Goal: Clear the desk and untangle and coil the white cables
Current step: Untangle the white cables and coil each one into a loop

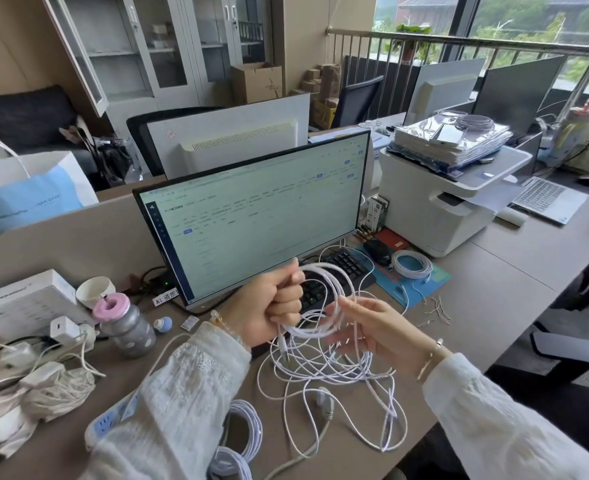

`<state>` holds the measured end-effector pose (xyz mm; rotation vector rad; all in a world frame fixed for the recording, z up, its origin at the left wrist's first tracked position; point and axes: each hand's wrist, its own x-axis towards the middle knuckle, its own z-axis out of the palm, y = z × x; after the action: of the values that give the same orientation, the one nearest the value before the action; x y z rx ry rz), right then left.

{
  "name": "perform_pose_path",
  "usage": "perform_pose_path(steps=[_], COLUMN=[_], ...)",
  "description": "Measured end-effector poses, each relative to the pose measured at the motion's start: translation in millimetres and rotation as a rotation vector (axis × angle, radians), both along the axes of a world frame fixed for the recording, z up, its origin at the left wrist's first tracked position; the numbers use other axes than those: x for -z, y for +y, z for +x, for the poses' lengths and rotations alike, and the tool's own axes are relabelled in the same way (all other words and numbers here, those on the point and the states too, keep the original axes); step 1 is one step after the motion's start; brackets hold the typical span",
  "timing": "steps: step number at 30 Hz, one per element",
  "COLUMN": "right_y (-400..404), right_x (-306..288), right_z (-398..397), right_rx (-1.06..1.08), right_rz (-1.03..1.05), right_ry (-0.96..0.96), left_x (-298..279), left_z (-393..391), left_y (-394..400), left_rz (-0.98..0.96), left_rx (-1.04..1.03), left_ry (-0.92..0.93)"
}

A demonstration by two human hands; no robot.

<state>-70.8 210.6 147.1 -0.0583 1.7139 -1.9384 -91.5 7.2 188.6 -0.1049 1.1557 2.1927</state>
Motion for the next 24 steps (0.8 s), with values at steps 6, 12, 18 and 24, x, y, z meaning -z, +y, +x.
perform_pose_path(steps=[6,12,18,24], right_y=[10.3,29.4,-4.0,-33.6], right_x=[48.8,73.8,24.5,-22.9], right_z=[17.4,25.2,33.2,22.9], right_rx=[-0.067,0.199,0.216,0.172], right_rz=[0.584,0.759,0.867,0.895], right_ry=[0.315,0.763,1.114,1.254], left_x=[-11.6,-3.5,8.5,12.1], left_z=[-30.8,-46.1,-41.4,-25.3], left_y=[-24.1,-42.3,-26.4,-2.4], left_rz=[0.059,0.011,-0.122,-0.44], left_rx=[-0.369,-0.555,-0.532,-0.302], left_ry=[0.027,0.047,0.192,0.381])
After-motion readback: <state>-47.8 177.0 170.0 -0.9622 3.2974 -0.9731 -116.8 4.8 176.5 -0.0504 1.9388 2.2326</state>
